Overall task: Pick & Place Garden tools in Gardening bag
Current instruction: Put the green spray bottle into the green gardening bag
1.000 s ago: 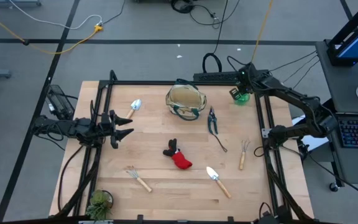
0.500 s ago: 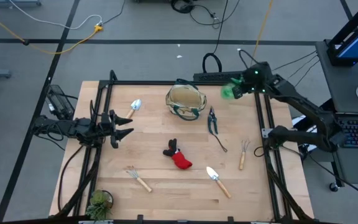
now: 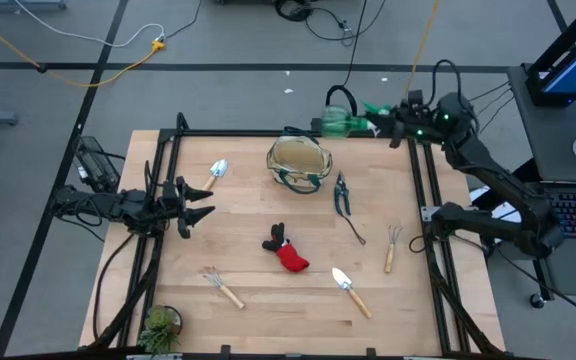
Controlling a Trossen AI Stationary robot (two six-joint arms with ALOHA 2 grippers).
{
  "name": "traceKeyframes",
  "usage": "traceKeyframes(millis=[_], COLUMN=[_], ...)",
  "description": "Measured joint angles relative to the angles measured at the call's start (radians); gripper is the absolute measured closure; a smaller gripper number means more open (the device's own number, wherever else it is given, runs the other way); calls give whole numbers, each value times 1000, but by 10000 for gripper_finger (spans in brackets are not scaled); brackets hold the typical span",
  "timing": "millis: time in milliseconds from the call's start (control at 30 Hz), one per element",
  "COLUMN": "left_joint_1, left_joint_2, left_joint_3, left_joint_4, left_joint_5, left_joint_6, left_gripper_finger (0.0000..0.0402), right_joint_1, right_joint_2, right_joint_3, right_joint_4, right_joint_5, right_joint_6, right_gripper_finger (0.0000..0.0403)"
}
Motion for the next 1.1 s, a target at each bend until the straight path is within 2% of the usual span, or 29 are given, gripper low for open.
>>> traceKeyframes(millis=[167,500,633,800,1100], left_joint_1=[0,0,0,0,0], left_joint_2=[0,0,0,0,0], left_joint_3=[0,0,0,0,0], left_joint_4=[0,0,1,1,1], left_joint_5=[0,0,0,0,0], left_joint_6=[0,-2,-4,-4,-4], left_gripper_finger=[160,160,160,160,160], right_joint_1=[84,188,215,256,324], right_joint_2=[41,175,237,325,470], right_joint_3=[0,39,139,280,458], right_joint_4=[129,184,90,-114,-443], right_joint_5=[-17,-17,-16,-9,164], right_joint_6=[14,-55,-175,-348,-588], right_gripper_finger=[363,363,364,360,359])
